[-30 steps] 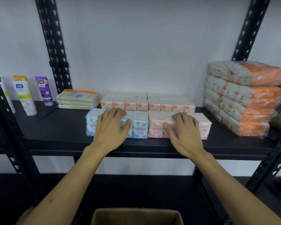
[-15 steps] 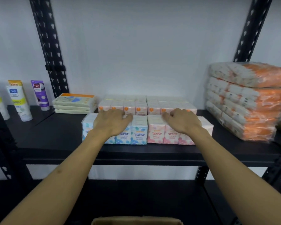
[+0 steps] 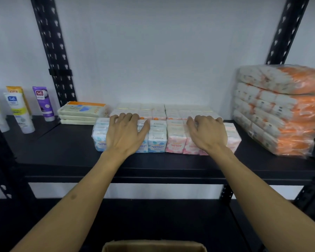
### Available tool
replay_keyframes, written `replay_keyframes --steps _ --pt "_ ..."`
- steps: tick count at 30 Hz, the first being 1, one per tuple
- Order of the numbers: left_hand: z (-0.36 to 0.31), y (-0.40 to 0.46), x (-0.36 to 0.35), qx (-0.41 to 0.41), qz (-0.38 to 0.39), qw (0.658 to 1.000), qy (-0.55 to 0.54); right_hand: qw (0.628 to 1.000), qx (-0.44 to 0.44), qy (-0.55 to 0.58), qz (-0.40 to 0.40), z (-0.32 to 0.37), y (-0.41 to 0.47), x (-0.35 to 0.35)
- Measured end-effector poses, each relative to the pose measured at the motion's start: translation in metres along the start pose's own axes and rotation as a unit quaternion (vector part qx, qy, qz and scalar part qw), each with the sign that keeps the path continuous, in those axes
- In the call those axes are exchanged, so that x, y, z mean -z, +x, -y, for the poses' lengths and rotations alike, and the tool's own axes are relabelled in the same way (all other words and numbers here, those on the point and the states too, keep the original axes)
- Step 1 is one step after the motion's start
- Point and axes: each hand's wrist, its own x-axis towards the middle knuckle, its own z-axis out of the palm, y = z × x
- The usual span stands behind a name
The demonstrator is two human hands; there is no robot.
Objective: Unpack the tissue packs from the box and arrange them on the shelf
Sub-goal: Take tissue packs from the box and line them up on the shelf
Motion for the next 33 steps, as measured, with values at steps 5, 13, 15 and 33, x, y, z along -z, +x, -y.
replay_keyframes --steps 5,13,15,33 --pt "-0.001 -0.015 0.002 -0.004 -0.016 1.000 -0.009 0.997 0.004 -0.012 -0.079 0.000 -0.012 -0.005" --pt "0.003 -0.056 0.008 -0.019 -0.023 0.998 -0.060 0.994 0.026 -0.007 -0.109 -0.003 -0.056 -0.005" --pt "0.003 -0.064 0.014 -0.029 -0.016 0.997 -0.069 0.994 0.038 0.018 -0.105 -0.007 -0.072 -0.003" --pt "0.010 0.011 0.029 0.052 0.272 0.959 -0.057 0.967 -0.066 0.013 0.245 -0.013 0.004 0.030"
